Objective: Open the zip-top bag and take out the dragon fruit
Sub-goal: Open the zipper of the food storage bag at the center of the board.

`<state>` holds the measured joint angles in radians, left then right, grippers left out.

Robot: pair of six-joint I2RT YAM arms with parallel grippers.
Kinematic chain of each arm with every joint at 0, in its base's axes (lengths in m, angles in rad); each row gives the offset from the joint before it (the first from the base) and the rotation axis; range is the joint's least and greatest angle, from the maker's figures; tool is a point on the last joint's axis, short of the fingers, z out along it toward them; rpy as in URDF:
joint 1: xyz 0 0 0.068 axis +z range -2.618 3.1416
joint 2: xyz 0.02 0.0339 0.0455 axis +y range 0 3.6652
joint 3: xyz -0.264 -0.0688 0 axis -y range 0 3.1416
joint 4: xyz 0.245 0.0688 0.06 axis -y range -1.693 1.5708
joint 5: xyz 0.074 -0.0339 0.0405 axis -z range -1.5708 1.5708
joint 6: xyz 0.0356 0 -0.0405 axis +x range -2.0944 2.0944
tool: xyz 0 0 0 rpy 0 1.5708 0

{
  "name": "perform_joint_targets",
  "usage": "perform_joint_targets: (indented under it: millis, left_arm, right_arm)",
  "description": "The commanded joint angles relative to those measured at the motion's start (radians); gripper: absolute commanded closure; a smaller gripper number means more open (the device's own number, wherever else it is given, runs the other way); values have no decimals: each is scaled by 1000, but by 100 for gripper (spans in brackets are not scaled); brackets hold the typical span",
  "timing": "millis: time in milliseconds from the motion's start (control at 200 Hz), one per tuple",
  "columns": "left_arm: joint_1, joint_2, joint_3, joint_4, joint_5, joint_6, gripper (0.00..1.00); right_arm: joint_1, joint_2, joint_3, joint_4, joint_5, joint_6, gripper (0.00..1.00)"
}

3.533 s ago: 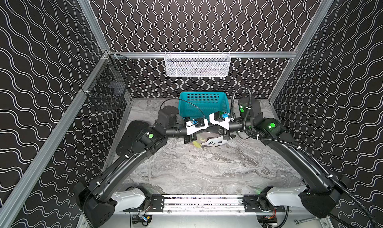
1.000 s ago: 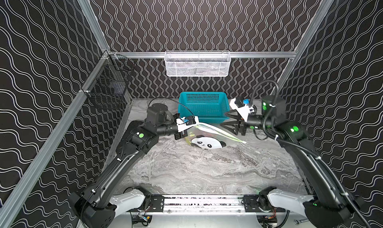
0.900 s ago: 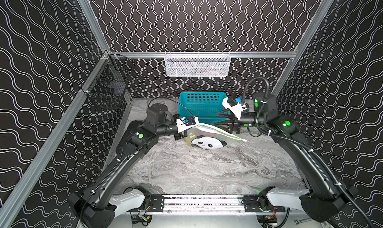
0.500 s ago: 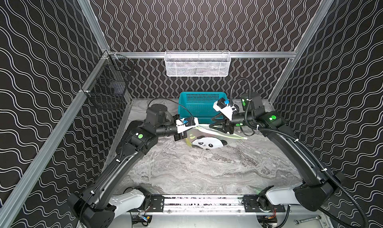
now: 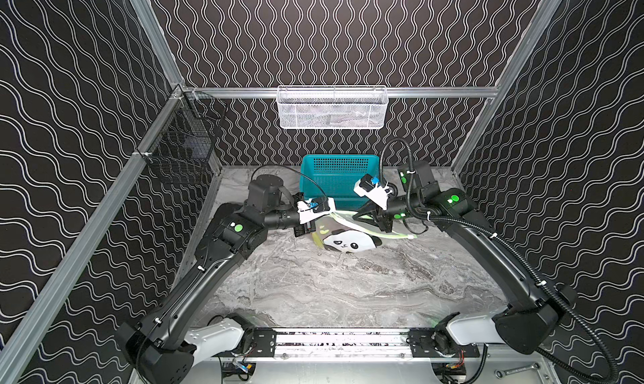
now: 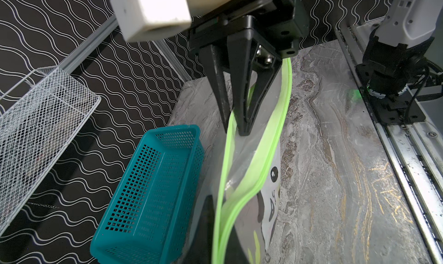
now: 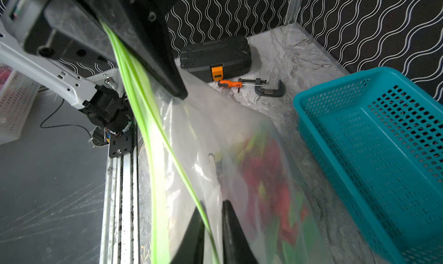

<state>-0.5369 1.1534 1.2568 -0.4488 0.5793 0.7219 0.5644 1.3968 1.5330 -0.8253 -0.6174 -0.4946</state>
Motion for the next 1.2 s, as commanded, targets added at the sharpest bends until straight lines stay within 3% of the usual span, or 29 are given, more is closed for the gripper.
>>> perform_joint_targets:
  millis: [0,140,300,445,560,701,846,936,1026,1196]
  left_arm:
    - [0,-1,12,22,-1,19,100]
    - [-1,-5,2,21,-4,13,100]
    - [-1,-9,-5,53,-35,-39,100]
    - [0,-29,-5,119,-141,-224,25]
    - [5,-64,14,87,-260,-384,2]
    - [12,-103,99,-60,-469,-694,1]
    - [13,-99,236,-321,-457,-964,6]
    - [13,-96,274,-434,-412,-1143,20]
    - [12,-82,310,-542,-367,-1257,31]
    - [14,-49,435,-742,-375,-1309,47]
  right_arm:
    - [23,-6,33,-79,76,-6,97]
    - [38,-37,70,11,163,114,100]
    - [40,-50,69,182,101,364,100]
    - [58,-22,81,335,75,599,100]
    - [70,18,148,385,108,710,100]
    - [86,62,227,423,172,815,100]
    - [130,107,310,426,268,844,100]
    - [160,138,355,420,329,857,100]
    - [192,160,383,412,421,871,100]
    - [228,163,336,476,544,946,100]
